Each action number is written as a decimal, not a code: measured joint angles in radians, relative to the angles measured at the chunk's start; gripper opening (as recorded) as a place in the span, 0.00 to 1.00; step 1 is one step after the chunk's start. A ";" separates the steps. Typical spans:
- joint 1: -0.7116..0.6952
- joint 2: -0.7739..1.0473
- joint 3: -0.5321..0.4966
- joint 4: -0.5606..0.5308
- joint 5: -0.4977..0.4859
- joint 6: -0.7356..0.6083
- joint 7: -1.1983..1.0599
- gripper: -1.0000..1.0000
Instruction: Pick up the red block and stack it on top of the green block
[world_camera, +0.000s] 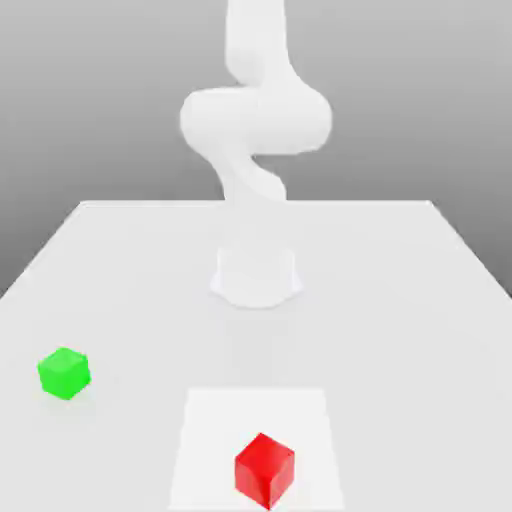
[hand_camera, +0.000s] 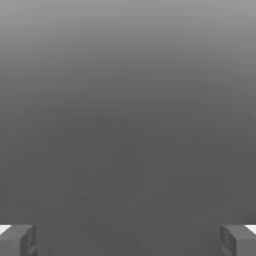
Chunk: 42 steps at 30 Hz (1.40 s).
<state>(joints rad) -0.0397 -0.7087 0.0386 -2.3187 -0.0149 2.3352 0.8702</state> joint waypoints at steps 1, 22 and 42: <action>-0.015 0.039 0.015 -0.008 -0.008 0.015 0.031 0.50; -0.145 0.798 0.146 -0.166 -0.112 0.314 0.605 0.50; -0.125 0.919 0.127 -0.189 -0.071 0.380 0.649 0.00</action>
<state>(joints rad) -0.1647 0.2105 0.1658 -2.5075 -0.0864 2.7153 1.5190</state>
